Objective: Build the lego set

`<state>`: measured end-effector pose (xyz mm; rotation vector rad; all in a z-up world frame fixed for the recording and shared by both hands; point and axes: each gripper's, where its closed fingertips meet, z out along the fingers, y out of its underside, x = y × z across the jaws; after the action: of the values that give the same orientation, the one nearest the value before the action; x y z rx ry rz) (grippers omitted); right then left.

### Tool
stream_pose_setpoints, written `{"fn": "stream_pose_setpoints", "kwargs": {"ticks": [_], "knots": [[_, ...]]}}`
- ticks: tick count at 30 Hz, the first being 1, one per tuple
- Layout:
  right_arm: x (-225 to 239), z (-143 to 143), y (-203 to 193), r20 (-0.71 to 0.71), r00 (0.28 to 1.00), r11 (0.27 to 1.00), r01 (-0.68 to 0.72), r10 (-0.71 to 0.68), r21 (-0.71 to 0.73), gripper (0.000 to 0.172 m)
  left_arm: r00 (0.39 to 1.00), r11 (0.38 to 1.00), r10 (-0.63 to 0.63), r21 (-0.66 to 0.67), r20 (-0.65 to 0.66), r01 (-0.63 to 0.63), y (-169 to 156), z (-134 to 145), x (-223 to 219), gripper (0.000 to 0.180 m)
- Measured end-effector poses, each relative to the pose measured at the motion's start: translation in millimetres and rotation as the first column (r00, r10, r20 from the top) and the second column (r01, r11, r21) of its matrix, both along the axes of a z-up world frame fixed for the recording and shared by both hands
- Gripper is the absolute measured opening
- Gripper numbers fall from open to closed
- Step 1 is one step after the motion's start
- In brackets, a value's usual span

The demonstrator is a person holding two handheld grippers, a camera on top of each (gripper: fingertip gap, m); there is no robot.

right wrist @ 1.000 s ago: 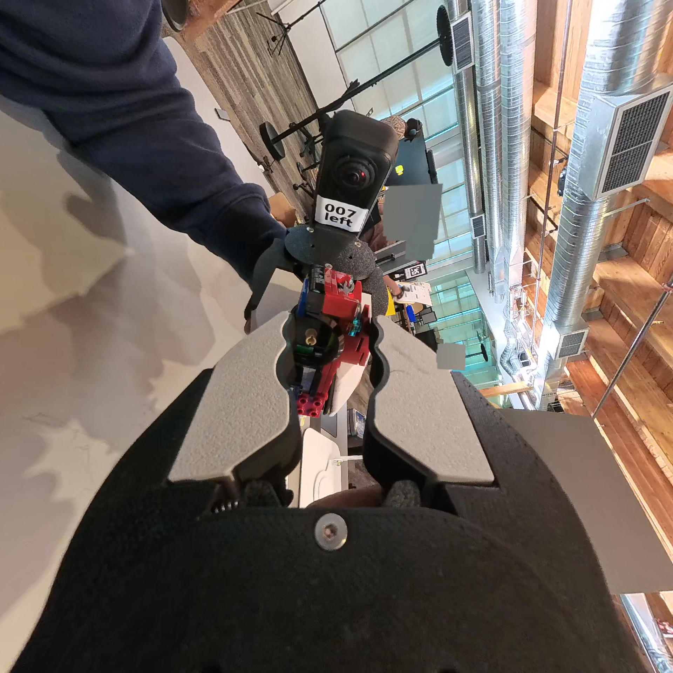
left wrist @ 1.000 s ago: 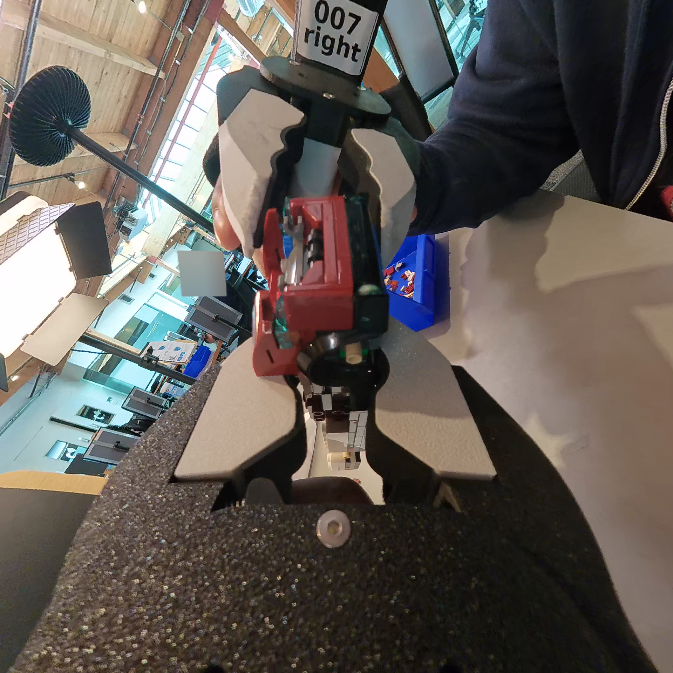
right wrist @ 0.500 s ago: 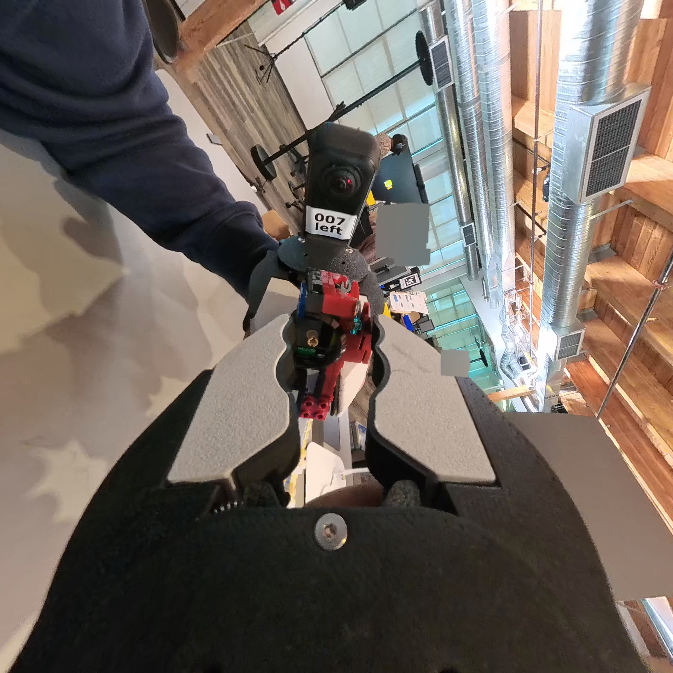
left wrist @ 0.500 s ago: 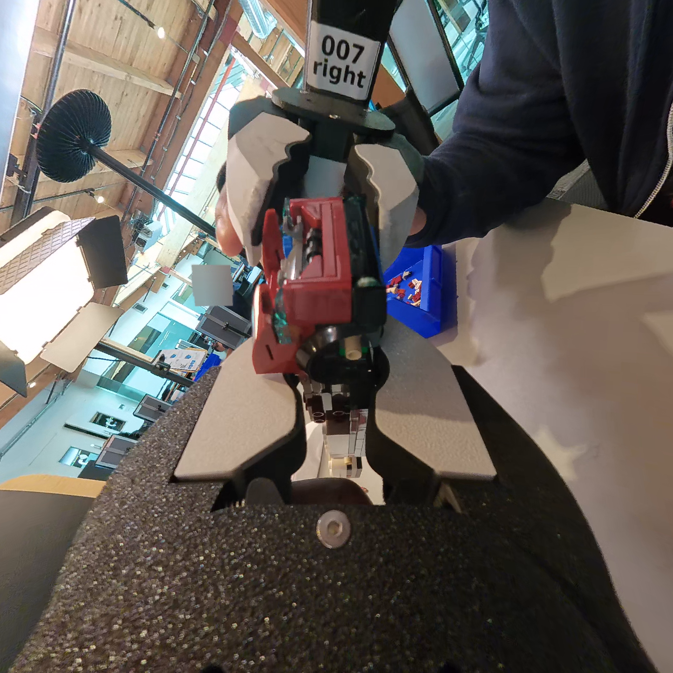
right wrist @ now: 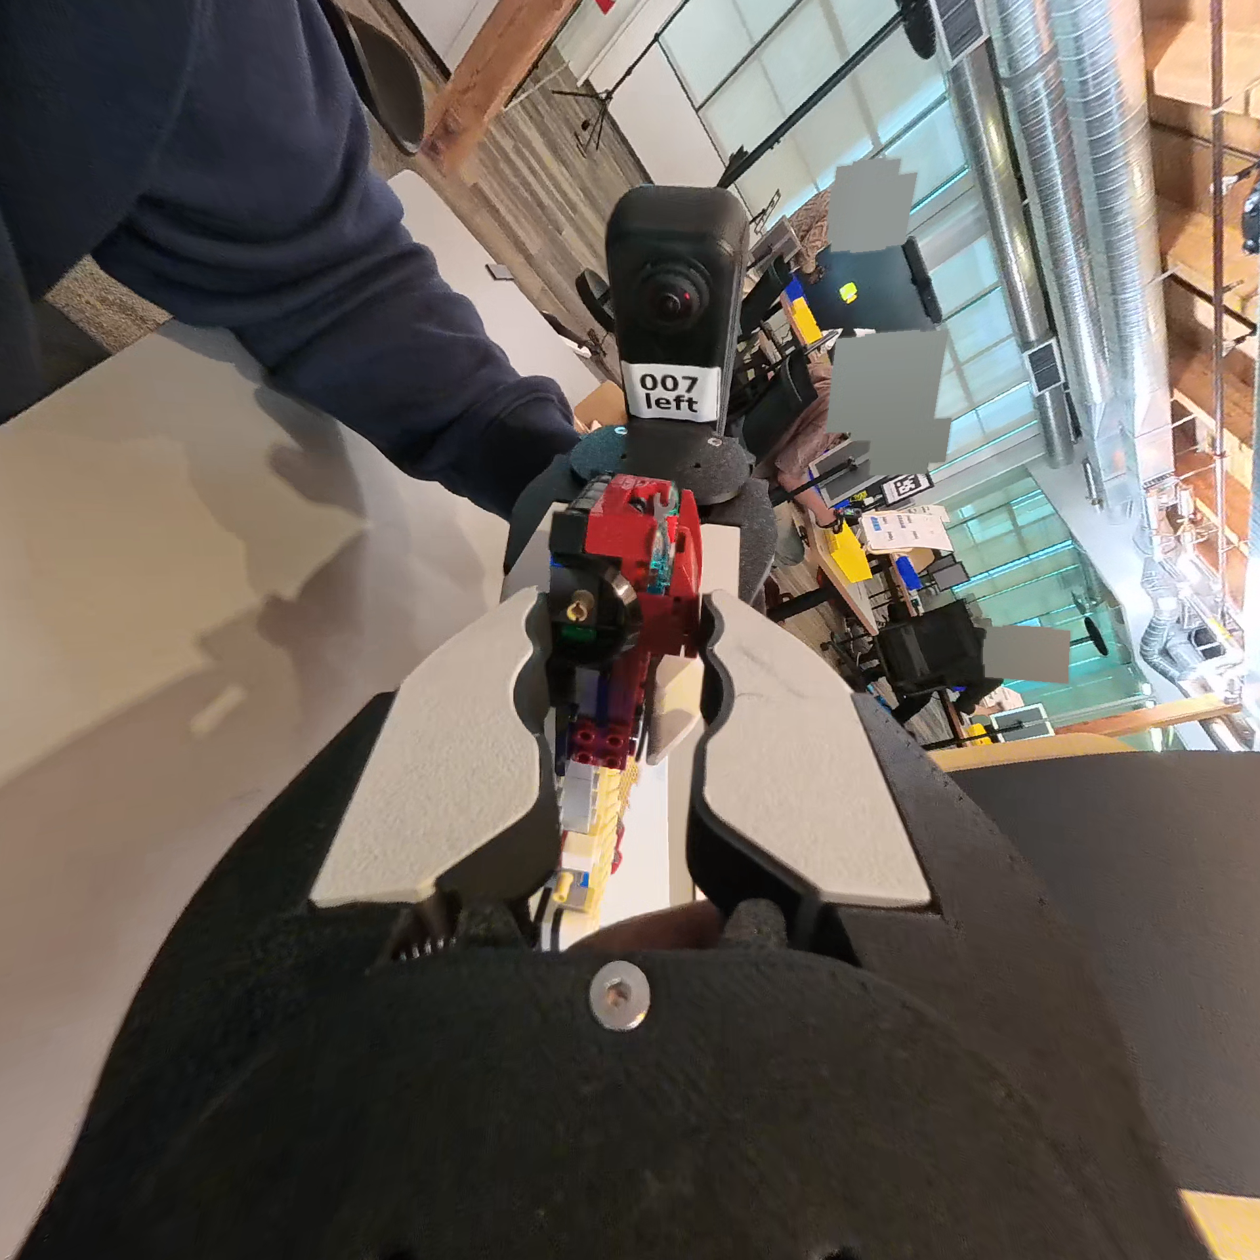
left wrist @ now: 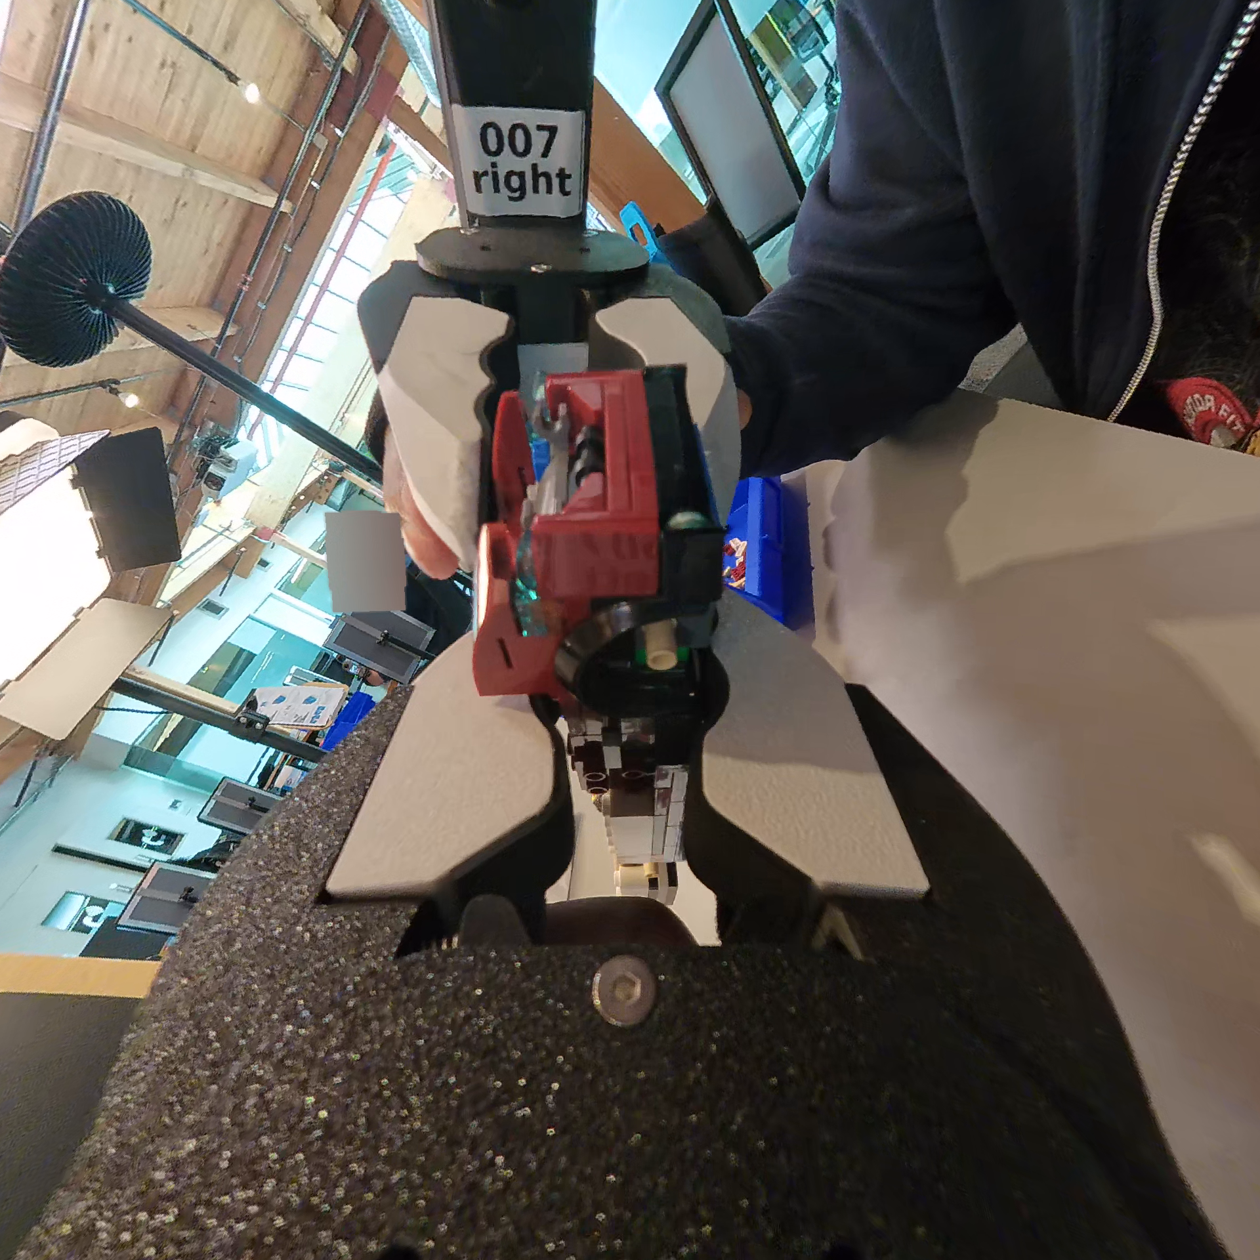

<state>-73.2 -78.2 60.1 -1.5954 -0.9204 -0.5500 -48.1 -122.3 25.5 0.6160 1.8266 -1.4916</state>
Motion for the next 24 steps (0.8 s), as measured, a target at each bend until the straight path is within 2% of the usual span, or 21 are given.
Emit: {"fn": "stream_pose_setpoints", "kwargs": {"ticks": [24], "knots": [[0.7, 4.3, 0.6, 0.036, 0.999, 0.999, -0.021, 0.019, 0.05, 0.041, 1.0, 0.999, -0.006, -0.043, -0.005, 0.005, 0.4, 5.9, 0.7, 0.035]]}}
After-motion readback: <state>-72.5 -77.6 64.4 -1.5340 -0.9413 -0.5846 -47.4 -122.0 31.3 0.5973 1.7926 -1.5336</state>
